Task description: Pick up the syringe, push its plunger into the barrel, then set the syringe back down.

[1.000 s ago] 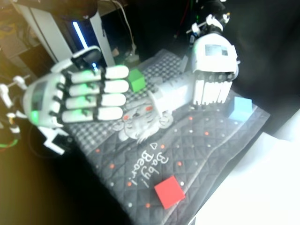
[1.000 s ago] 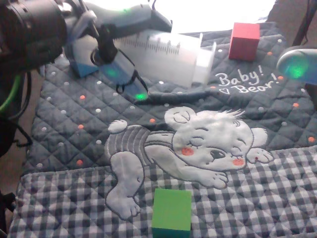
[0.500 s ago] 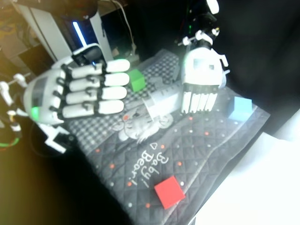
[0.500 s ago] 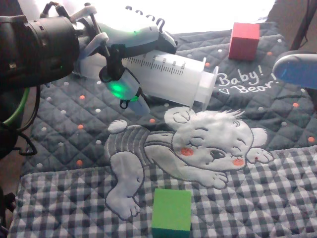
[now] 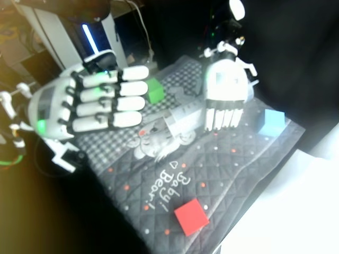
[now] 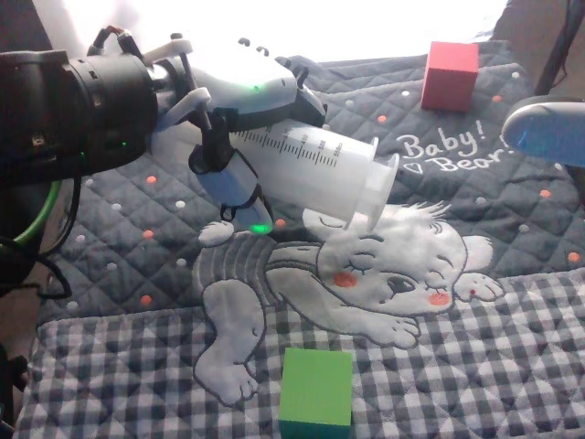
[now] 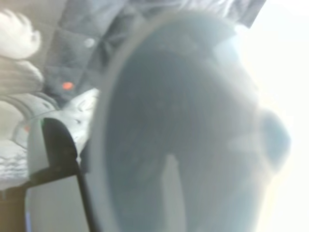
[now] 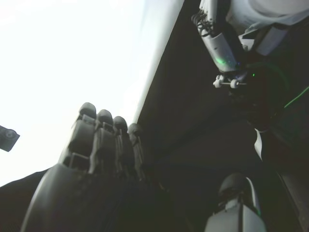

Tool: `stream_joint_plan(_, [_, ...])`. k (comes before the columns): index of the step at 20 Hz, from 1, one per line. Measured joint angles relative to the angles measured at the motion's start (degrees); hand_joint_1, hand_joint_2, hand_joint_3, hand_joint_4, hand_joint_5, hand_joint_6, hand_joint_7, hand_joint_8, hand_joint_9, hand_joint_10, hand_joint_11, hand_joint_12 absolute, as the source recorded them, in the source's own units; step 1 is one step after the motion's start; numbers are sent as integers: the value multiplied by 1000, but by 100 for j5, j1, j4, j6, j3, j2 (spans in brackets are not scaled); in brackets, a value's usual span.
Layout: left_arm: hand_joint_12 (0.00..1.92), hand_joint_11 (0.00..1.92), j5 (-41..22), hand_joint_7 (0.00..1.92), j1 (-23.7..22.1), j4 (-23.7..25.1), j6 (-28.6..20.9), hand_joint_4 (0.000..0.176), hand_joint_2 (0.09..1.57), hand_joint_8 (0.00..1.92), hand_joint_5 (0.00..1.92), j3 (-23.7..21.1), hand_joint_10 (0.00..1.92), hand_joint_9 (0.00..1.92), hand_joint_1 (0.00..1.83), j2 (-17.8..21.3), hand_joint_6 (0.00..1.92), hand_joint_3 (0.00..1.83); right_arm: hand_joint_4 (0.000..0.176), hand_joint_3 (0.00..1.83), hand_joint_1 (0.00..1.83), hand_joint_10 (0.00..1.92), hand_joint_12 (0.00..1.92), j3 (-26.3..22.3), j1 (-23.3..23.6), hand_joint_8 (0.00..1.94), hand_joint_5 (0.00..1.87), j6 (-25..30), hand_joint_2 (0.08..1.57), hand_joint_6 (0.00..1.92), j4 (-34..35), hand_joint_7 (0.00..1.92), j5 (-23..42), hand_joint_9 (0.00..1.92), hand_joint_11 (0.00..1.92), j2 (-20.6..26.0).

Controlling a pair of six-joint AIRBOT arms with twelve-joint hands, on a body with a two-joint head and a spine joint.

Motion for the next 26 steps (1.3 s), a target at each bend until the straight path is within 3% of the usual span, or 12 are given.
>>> stream_joint_plan(13, [1921, 1522, 7, 1275, 81, 46, -2, 0, 1232, 1921, 1079, 0, 1921, 1441, 1438, 0, 1921, 0, 0, 0, 112, 0, 0, 0, 39, 0, 5, 0, 812, 2, -57, 0, 4, 0, 0, -22])
stream_joint_plan(14, [1921, 1465, 15, 1224, 92, 52, -2, 0, 1255, 1921, 1045, -2, 1921, 1387, 1403, 0, 1921, 0, 2, 0, 104, 0, 0, 0, 39, 0, 6, -2, 804, 2, -57, 0, 2, 0, 0, -24])
stream_joint_plan(16, [1921, 1237, 9, 1014, 96, 85, -2, 0, 1259, 1921, 937, -26, 1921, 1179, 1275, 0, 1921, 0, 53, 16, 128, 0, 0, 0, 39, 0, 53, -2, 858, 17, -61, 0, 4, 0, 0, -24])
stream_joint_plan(18, [1921, 1170, 4, 966, 98, 90, -2, 0, 1189, 1921, 935, -26, 1921, 1131, 1235, 0, 1921, 0, 27, 4, 153, 0, 1, 0, 39, 0, 54, -2, 900, 3, -83, 0, 4, 0, 2, -22])
stream_joint_plan(19, [1921, 1022, 0, 902, 109, 87, -2, 0, 1171, 1921, 927, -26, 1921, 1038, 1176, 0, 1921, 0, 37, 0, 151, 0, 6, 0, 39, 0, 62, -2, 887, 5, -83, 0, 4, 0, 13, -22])
stream_joint_plan(20, [1921, 801, 0, 765, 120, 90, -2, 0, 1020, 1576, 856, -26, 1879, 884, 1160, 0, 1532, 413, 39, 7, 132, 0, 0, 0, 39, 0, 70, -2, 911, 7, -76, 0, 4, 0, 2, -24])
stream_joint_plan(21, [1921, 801, 2, 765, 122, 90, -2, 0, 1020, 1576, 856, -26, 1879, 884, 1160, 0, 1532, 413, 39, 7, 132, 0, 0, 0, 39, 0, 70, 0, 911, 7, -76, 0, 4, 0, 2, -22])
stream_joint_plan(22, [1847, 574, 4, 815, 164, 87, -4, 0, 1093, 1209, 878, -31, 1524, 772, 1193, 0, 1398, 209, 49, 7, 142, 0, 0, 0, 39, 0, 67, -2, 912, 5, -83, 0, 4, 0, 0, -24])
stream_joint_plan(23, [1182, 388, 4, 1001, 188, 92, -4, 56, 1151, 224, 876, -33, 381, 908, 1016, 0, 1198, 46, 64, 12, 148, 0, 0, 0, 39, 0, 80, 0, 930, 9, -90, 0, 4, 0, 0, -22])
stream_joint_plan(24, [1085, 332, 9, 981, 199, 96, -2, 146, 1168, 62, 867, -37, 166, 904, 968, 0, 1178, 10, 61, 9, 126, 0, 0, 0, 39, 0, 64, -2, 926, 2, -85, 0, 4, 0, 0, -22])
stream_joint_plan(25, [1090, 121, 2, 797, 197, 94, -4, 25, 1195, 13, 775, -37, 50, 749, 678, 0, 643, 7, 40, 4, 106, 0, 0, 0, 39, 0, 53, -2, 918, 0, -87, 0, 4, 0, 0, -24])
stream_joint_plan(26, [1072, 65, 0, 720, 199, 96, -2, 0, 1195, 2, 790, -37, 14, 701, 575, 0, 284, 2, 39, 4, 100, 0, 0, 0, 39, 0, 56, -2, 917, 2, -87, 0, 4, 0, 0, -24])
